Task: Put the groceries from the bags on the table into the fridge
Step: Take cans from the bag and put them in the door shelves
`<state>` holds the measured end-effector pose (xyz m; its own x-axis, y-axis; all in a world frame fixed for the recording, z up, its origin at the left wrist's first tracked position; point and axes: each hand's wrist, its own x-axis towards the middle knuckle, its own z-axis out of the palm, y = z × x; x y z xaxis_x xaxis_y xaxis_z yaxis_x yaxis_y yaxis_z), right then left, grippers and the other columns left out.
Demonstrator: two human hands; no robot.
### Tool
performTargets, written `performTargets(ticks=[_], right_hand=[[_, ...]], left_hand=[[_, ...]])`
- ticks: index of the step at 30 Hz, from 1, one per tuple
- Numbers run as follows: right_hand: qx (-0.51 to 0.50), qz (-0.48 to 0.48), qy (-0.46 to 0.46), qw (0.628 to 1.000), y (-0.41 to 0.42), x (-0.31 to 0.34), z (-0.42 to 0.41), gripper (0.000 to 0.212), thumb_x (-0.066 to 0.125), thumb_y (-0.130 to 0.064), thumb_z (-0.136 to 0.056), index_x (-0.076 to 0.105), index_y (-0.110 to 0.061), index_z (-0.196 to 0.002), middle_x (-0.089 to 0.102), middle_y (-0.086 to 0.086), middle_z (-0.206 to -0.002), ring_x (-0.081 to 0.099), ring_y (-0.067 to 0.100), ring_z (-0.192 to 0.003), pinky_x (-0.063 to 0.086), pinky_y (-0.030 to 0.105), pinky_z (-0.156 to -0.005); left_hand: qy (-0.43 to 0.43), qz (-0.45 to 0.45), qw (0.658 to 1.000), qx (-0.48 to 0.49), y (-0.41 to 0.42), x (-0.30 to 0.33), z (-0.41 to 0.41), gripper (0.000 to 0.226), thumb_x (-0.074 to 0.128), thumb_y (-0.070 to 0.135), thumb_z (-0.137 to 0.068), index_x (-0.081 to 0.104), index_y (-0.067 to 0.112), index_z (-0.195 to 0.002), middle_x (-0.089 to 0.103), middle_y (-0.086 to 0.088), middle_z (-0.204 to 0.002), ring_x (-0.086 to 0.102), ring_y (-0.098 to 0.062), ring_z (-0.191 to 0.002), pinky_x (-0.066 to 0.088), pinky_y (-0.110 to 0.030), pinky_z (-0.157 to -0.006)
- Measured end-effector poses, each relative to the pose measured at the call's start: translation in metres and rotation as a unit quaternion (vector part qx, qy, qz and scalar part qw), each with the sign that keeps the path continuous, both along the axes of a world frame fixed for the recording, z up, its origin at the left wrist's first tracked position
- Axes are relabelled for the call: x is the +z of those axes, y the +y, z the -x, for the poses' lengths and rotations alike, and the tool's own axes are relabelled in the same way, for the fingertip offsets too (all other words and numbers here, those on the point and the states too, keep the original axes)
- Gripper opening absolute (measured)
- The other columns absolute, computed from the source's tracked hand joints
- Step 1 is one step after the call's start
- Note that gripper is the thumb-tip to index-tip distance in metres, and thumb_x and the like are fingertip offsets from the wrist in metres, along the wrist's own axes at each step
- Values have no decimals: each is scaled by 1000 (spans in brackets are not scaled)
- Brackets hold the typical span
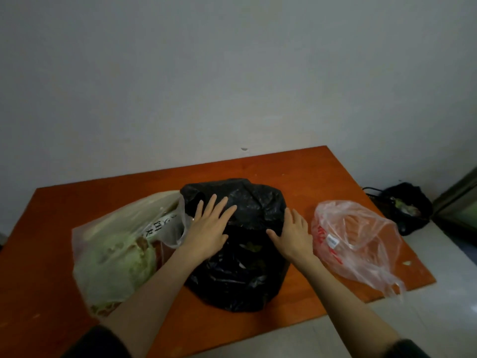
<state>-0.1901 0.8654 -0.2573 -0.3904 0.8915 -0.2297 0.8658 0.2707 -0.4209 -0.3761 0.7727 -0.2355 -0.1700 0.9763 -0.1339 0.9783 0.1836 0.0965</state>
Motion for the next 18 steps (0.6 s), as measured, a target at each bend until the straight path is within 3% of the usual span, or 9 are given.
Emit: performTargets(ticks=[2, 4, 6, 8, 9, 11, 13, 16, 18], right_hand=[[-59, 53, 11, 997, 8, -15, 3, 67, 52, -43, -91, 27, -9, -143, 19, 14, -153, 17, 33, -140, 29, 48, -106], [-105, 95, 65, 988, 17, -27, 4, 42, 53, -32, -91, 54, -6, -124, 46, 21, -134, 40, 35, -127, 38, 40, -97], [-172, 140, 154, 963, 22, -30, -1, 17, 50, -18, -93, 65, -9, -91, 62, 13, -91, 57, 29, -85, 40, 33, -72], [-267, 234, 282, 891, 26, -21, -6, 26, 44, -8, -93, 51, -12, -69, 45, 6, -64, 41, 20, -57, 30, 32, -56], [-303, 269, 322, 856, 31, -21, -9, 29, 42, -4, -93, 45, -10, -65, 40, 6, -61, 36, 18, -54, 27, 31, -53], [-328, 308, 375, 811, 40, -14, -11, 26, 43, 2, -88, 44, -7, -64, 44, 8, -62, 40, 20, -55, 30, 31, -51], [-319, 322, 383, 805, 51, -10, -9, 8, 50, -4, -79, 57, -1, -80, 56, 14, -79, 51, 25, -68, 38, 33, -58], [-304, 320, 385, 811, 62, 7, -14, 15, 54, -9, -79, 62, 0, -89, 60, 13, -83, 57, 27, -76, 42, 35, -64], [-296, 301, 374, 826, 68, 21, -19, 13, 55, -10, -82, 61, 0, -88, 61, 11, -77, 59, 25, -71, 44, 33, -60]], left_hand=[[27, 32, 999, -13, 14, -11, 9, 75, 58, 27, -90, 11, 25, -149, -5, -2, -158, -14, -27, -143, -8, -49, -115], [48, 42, 998, -22, 27, -18, 17, 62, 59, 26, -89, 29, 24, -143, 4, -3, -158, -10, -27, -144, -8, -53, -114], [29, 45, 998, -19, 39, -21, 23, 46, 55, 21, -91, 43, 23, -135, 34, -5, -149, 13, -25, -144, -6, -54, -114], [-28, 49, 998, 1, 47, -18, 26, 39, 49, 15, -92, 44, 20, -130, 63, -6, -116, 50, -26, -119, 9, -52, -115], [-57, 43, 997, 2, 51, -14, 27, 35, 48, 13, -92, 43, 17, -127, 65, -6, -101, 58, -26, -101, 24, -49, -110], [-100, 24, 995, -2, 59, -4, 30, 22, 46, 15, -95, 41, 13, -116, 57, -6, -87, 56, -25, -77, 47, -39, -75], [-112, 22, 993, -2, 66, 6, 32, 22, 45, 32, -97, 36, 16, -110, 53, -5, -88, 51, -20, -70, 41, -33, -55], [-132, 89, 987, 9, 68, 8, 36, 62, 50, 58, -85, 34, 16, -127, 54, -4, -116, 56, -23, -99, 50, -36, -74], [-119, 134, 984, 3, 65, 4, 36, 67, 54, 57, -84, 37, 15, -134, 56, -4, -123, 57, -22, -104, 51, -36, -78]])
